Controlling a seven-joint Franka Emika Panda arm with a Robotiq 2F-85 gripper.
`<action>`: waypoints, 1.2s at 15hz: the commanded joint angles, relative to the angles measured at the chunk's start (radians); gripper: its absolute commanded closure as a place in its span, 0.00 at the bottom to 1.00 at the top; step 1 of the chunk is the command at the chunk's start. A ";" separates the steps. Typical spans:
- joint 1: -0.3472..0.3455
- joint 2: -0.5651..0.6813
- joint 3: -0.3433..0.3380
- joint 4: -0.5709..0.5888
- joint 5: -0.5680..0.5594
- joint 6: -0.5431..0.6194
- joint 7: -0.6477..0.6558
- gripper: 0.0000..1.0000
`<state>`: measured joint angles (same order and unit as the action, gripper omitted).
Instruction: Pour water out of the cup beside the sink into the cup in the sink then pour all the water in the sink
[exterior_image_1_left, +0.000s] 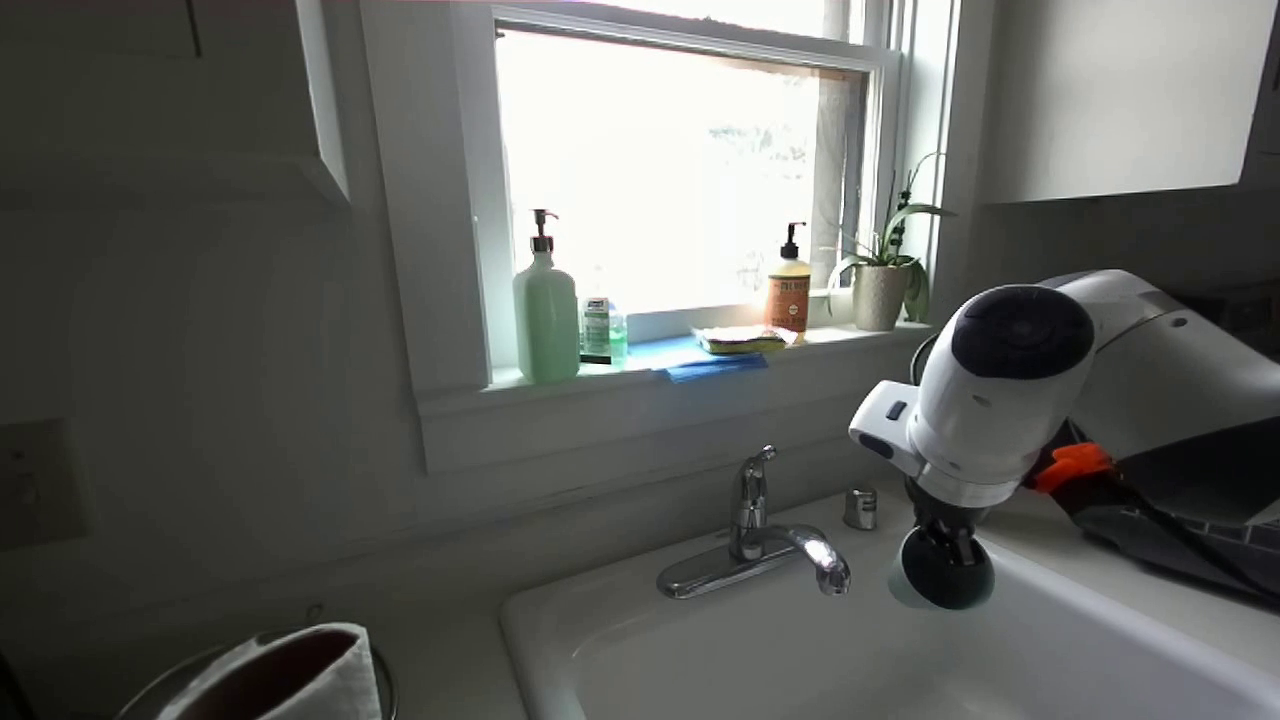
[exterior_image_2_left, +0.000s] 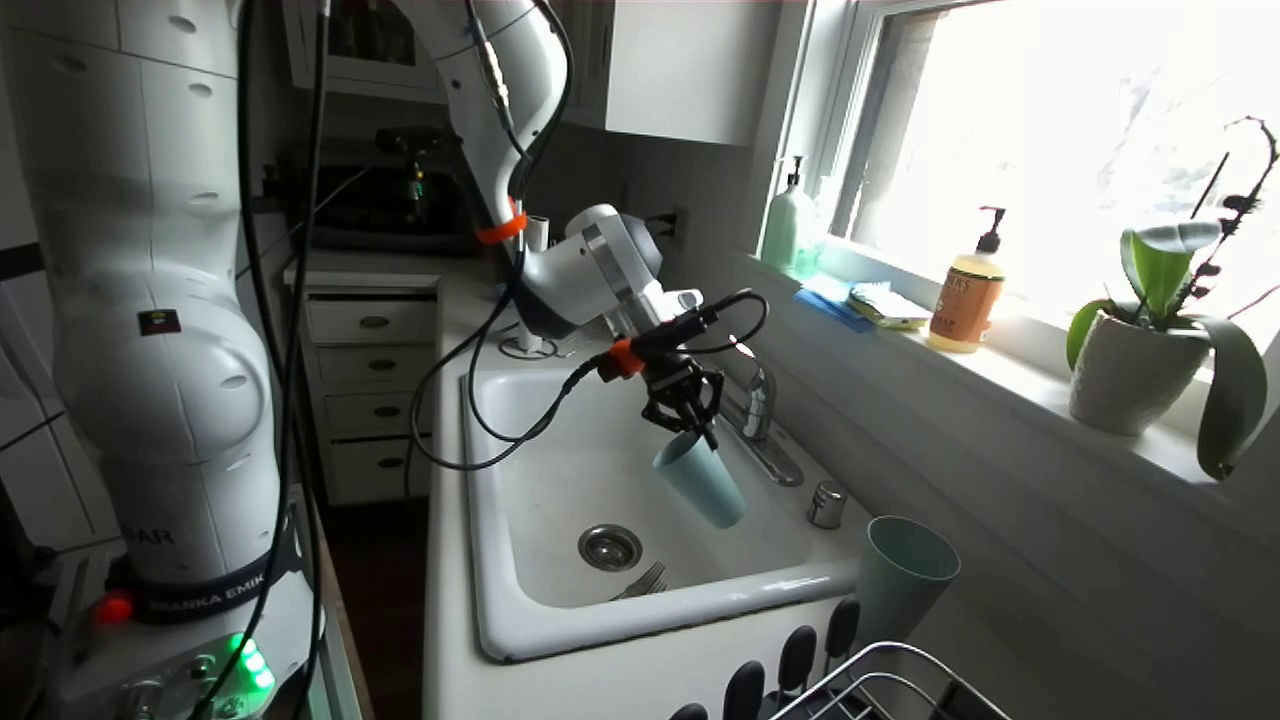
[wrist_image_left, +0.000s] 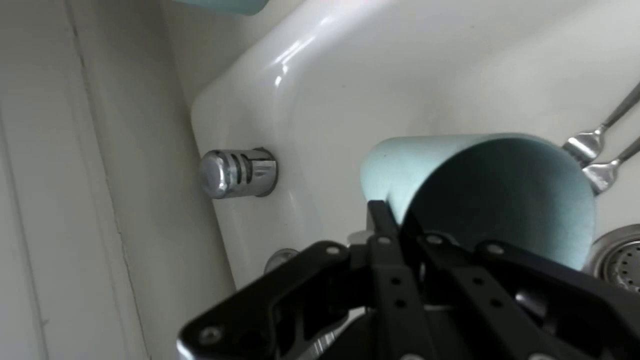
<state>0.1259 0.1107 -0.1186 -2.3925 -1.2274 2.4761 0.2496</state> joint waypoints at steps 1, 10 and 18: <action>-0.017 -0.074 0.064 -0.051 -0.143 -0.105 0.133 0.99; -0.005 -0.111 0.170 -0.101 -0.392 -0.360 0.373 0.99; 0.009 -0.101 0.229 -0.135 -0.552 -0.562 0.516 0.99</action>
<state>0.1295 0.0393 0.0899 -2.4909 -1.7130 1.9831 0.7086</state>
